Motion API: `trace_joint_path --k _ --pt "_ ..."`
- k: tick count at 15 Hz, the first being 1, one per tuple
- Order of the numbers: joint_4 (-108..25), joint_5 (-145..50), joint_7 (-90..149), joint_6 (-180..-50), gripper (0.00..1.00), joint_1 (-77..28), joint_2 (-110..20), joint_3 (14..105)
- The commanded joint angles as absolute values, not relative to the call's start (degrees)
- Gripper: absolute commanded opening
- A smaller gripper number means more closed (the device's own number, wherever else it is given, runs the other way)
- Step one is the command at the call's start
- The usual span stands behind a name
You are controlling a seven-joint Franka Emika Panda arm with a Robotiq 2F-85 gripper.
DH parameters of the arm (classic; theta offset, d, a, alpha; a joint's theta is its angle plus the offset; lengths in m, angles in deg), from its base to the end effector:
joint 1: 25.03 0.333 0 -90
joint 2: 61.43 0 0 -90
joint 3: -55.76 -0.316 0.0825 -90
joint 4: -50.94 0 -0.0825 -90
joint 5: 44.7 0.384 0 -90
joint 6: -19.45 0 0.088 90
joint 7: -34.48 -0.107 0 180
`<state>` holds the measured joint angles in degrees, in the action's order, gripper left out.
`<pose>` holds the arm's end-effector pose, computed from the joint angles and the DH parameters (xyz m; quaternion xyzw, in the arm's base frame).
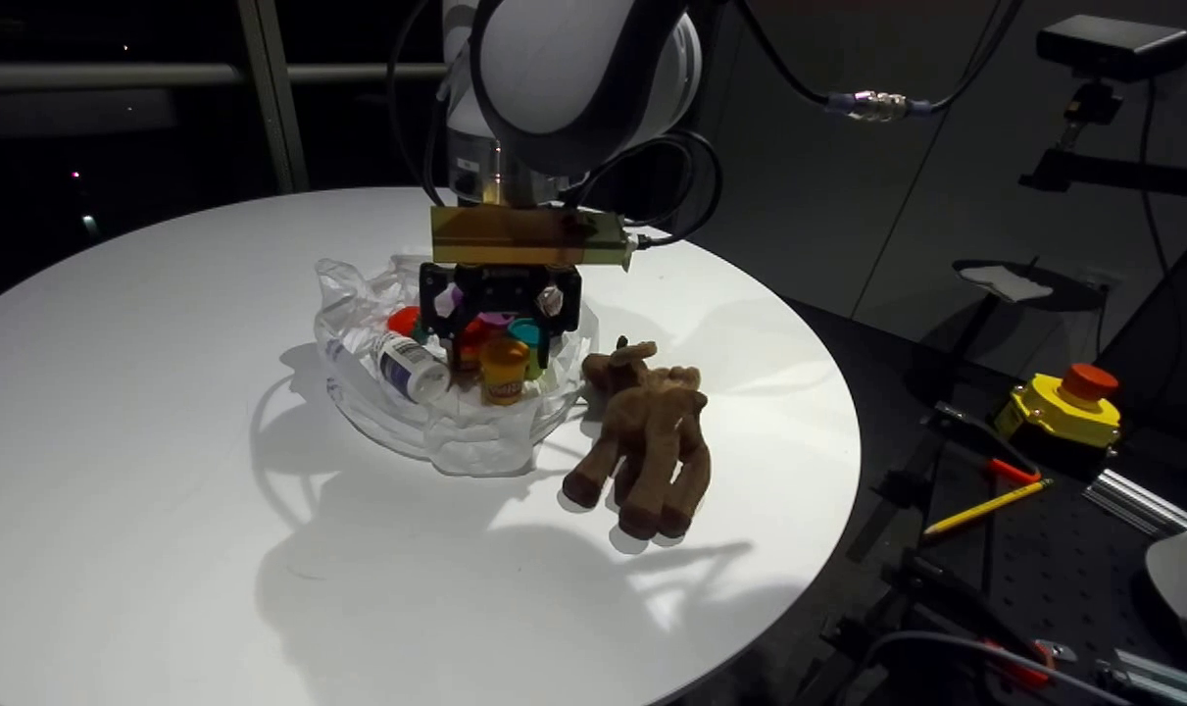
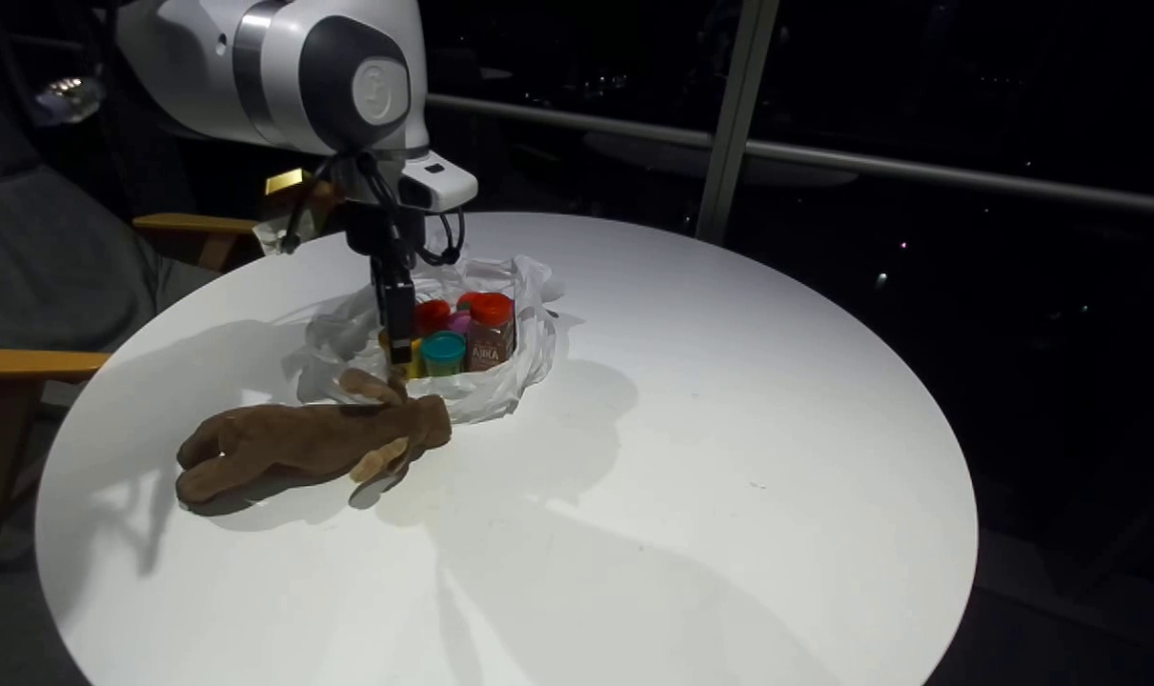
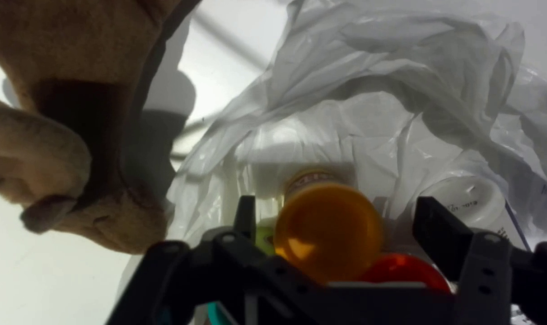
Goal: Remove all the contents from the white plastic bag and put them on the table
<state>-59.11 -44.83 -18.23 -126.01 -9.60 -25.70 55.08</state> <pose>0.5987 0.1727 0.1628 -0.9494 0.3142 0.0039 0.0008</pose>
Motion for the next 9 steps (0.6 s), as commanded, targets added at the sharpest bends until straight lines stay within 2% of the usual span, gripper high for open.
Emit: trace_joint_path --k 1,4,5,9 --pt "-57.1 -43.3 -16.8 -126.0 0.56 -9.9 -24.9 55.2" --pt "-58.1 -43.3 -17.0 -126.5 0.33 -9.7 -25.8 55.2" --pt "-58.8 -43.4 -17.2 -126.6 0.28 -9.6 -26.3 55.3" --pt "-62.3 -43.4 -18.2 -126.8 0.28 -9.0 -29.2 55.5"
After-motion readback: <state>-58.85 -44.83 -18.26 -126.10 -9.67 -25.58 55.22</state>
